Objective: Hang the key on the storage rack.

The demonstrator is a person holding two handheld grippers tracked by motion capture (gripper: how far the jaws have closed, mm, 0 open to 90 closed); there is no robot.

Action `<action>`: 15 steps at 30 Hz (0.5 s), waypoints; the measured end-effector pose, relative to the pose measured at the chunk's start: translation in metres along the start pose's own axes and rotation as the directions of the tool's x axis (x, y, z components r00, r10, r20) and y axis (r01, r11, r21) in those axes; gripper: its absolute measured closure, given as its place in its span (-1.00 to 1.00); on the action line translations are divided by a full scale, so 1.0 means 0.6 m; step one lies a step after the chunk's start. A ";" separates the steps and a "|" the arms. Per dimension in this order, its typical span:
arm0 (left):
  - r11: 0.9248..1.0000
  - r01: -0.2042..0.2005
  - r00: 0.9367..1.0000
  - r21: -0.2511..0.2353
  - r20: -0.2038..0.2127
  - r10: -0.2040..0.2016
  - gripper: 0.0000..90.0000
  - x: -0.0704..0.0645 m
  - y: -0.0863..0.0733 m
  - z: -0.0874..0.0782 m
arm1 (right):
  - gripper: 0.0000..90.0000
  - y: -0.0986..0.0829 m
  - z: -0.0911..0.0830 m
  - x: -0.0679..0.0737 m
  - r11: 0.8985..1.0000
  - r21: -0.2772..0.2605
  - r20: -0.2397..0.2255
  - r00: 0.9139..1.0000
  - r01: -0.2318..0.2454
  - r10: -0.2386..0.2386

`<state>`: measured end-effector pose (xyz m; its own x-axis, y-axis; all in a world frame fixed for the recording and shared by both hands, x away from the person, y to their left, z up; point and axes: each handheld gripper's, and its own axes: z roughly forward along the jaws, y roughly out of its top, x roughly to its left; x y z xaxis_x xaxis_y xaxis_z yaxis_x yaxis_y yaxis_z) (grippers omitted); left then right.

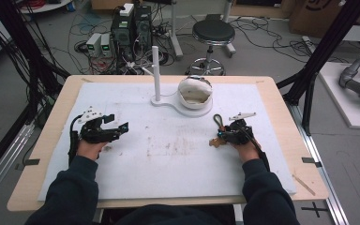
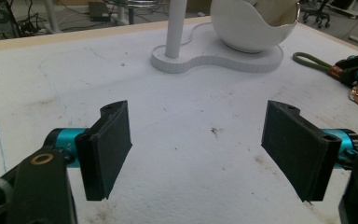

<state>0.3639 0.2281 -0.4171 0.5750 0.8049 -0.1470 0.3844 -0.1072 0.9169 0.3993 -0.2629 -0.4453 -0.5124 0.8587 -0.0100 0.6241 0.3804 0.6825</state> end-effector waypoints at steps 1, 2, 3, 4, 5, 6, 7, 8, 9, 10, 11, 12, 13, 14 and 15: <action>1.000 0.000 1.000 0.000 0.001 0.000 -0.47 0.000 0.000 0.000 | 0.48 0.001 0.000 0.001 1.000 0.004 -0.005 1.000 0.007 -0.007; 1.000 0.000 1.000 0.001 0.002 0.000 -0.47 0.000 0.000 0.000 | 0.48 0.001 0.000 0.001 1.000 0.004 -0.005 1.000 0.007 -0.007; 1.000 0.000 1.000 0.002 0.002 0.000 -0.47 0.000 0.000 0.000 | 0.63 0.003 0.000 0.003 1.000 0.009 -0.017 0.999 0.027 -0.027; 1.000 0.001 1.000 0.002 0.003 -0.001 -0.47 0.000 0.000 0.001 | 0.67 0.004 -0.001 0.005 0.999 0.013 -0.022 0.999 0.037 -0.037; 1.000 0.000 1.000 0.005 0.005 0.000 -0.47 0.001 0.000 0.001 | 0.69 0.006 -0.001 0.008 0.999 0.019 -0.016 0.999 0.051 -0.050; 1.000 0.000 1.000 0.006 0.005 0.000 -0.47 0.000 -0.001 0.001 | 0.71 0.007 -0.002 0.009 0.998 0.027 -0.015 0.998 0.057 -0.057; 1.000 0.000 1.000 0.005 0.005 0.000 -0.47 0.000 -0.001 0.001 | 0.72 0.008 -0.002 0.006 0.998 0.030 -0.028 0.998 0.055 -0.054; 1.000 0.000 1.000 0.004 0.005 0.000 -0.47 0.000 -0.001 0.001 | 0.72 0.008 -0.002 0.006 0.998 0.030 -0.028 0.998 0.055 -0.054; 1.000 -0.001 1.000 0.007 0.006 0.001 -0.47 0.000 -0.001 0.001 | 0.73 0.008 -0.004 0.003 0.999 0.028 -0.051 0.998 0.035 -0.033; 1.000 -0.002 1.000 0.009 0.005 0.002 -0.47 0.001 -0.001 0.000 | 0.73 0.008 -0.004 0.003 0.999 0.028 -0.051 0.998 0.035 -0.033; 1.000 -0.001 1.000 0.006 0.003 0.001 -0.47 0.001 -0.001 0.000 | 0.73 0.007 -0.009 0.001 0.999 0.023 -0.088 0.996 0.022 -0.020; 1.000 0.002 1.000 0.005 0.002 -0.002 -0.47 0.001 -0.001 -0.001 | 0.73 0.007 -0.009 0.001 0.999 0.023 -0.088 0.996 0.022 -0.020; 1.000 0.002 1.000 0.005 0.001 -0.002 -0.47 0.002 -0.001 -0.001 | 0.73 0.007 -0.012 0.001 1.000 0.013 -0.097 0.995 0.021 -0.020; 1.000 0.001 1.000 0.003 -0.002 -0.001 -0.47 0.002 -0.001 -0.002 | 0.73 0.008 -0.016 0.002 1.000 -0.001 -0.109 0.994 0.022 -0.022; 1.000 0.003 1.000 -0.001 -0.006 -0.003 -0.46 0.003 -0.001 -0.002 | 0.73 0.009 -0.027 0.005 0.999 -0.032 -0.133 0.991 0.023 -0.027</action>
<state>0.3637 0.2301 -0.4172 0.5696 0.8086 -0.1475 0.3858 -0.1045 0.9167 0.3918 -0.2637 -0.4300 -0.6031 0.7947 0.0685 0.5927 0.3890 0.7052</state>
